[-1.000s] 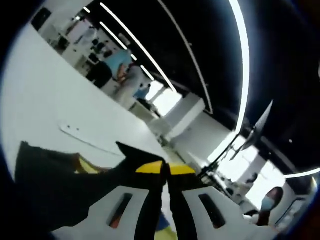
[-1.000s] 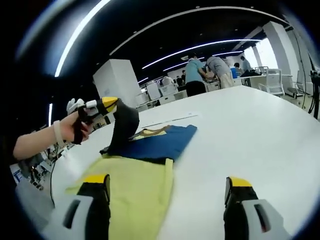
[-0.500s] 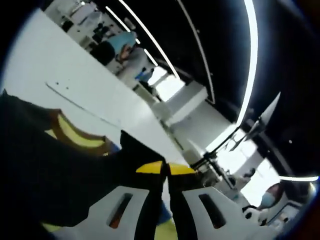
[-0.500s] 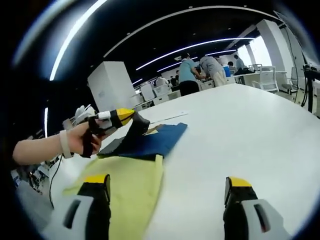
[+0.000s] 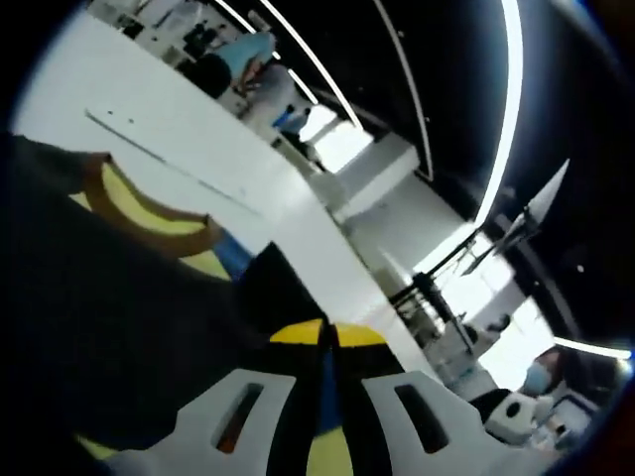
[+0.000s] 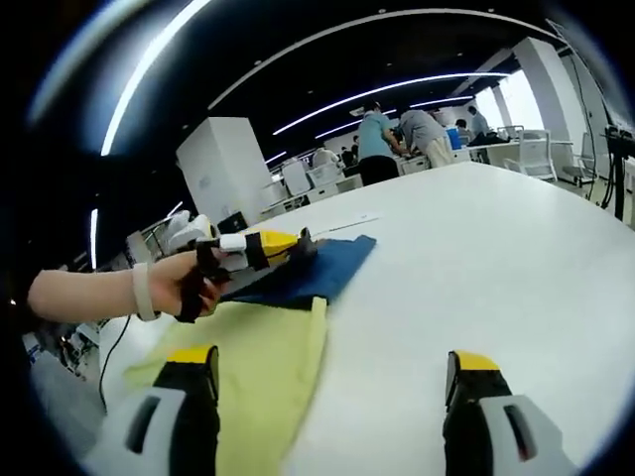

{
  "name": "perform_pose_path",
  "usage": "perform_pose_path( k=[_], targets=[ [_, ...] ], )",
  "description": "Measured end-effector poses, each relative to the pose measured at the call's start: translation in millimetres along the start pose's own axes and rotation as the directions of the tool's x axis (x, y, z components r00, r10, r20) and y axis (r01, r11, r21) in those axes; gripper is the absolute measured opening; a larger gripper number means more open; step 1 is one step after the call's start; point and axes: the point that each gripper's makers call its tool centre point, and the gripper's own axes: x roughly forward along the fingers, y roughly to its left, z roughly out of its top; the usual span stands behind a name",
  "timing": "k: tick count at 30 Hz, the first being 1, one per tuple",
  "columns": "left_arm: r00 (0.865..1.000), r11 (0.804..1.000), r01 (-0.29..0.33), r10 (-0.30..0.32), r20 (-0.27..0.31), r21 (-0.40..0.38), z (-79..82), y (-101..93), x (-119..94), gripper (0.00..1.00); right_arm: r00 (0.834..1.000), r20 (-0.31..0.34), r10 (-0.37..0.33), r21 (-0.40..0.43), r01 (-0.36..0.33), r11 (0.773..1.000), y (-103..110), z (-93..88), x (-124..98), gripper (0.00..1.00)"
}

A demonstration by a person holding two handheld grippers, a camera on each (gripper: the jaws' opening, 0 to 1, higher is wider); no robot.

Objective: Fold the garment on the visible template until the final outline fits inside the template.

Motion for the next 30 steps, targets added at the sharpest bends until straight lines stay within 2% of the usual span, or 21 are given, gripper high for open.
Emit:
perform_pose_path(
  k=[4, 12, 15, 20, 22, 28, 30],
  targets=[
    [1.0, 1.0, 0.008, -0.008, -0.004, -0.015, -4.0, -2.3, 4, 0.0, 1.0, 0.003, 0.006, 0.007, -0.006, 1.0, 1, 1.7, 0, 0.97],
    [0.999, 1.0, 0.003, -0.003, -0.049, -0.013, -17.6, 2.0, 6, 0.0, 1.0, 0.0, 0.011, -0.013, -0.011, 1.0, 1, 4.8, 0, 0.97],
    [0.999, 1.0, 0.013, -0.013, -0.053, 0.015, -18.2, 0.7, 6, 0.0, 1.0, 0.004, 0.013, -0.007, -0.013, 1.0, 2, 5.0, 1, 0.97],
    [0.994, 0.991, 0.078, -0.07, -0.079, 0.105, -21.3, -13.0, 3, 0.0, 1.0, -0.004, 0.018, -0.012, -0.018, 1.0, 4, 4.9, 2, 0.97],
    [0.993, 0.989, 0.091, -0.081, -0.09, 0.116, -23.2, -16.6, 1, 0.05, 1.0, -0.004, 0.02, -0.016, -0.02, 1.0, 5, 6.2, 2, 0.97],
    [0.991, 0.973, 0.118, -0.101, -0.094, 0.2, -21.9, -25.3, -3, 0.35, 0.999, -0.005, 0.04, -0.034, -0.04, 0.999, 11, 11.3, 3, 0.99],
    [0.991, 0.966, 0.12, -0.101, -0.093, 0.229, -21.0, -28.2, -6, 0.48, 0.999, -0.009, 0.044, -0.04, -0.044, 0.998, 12, 11.0, 4, 0.99]
  ],
)
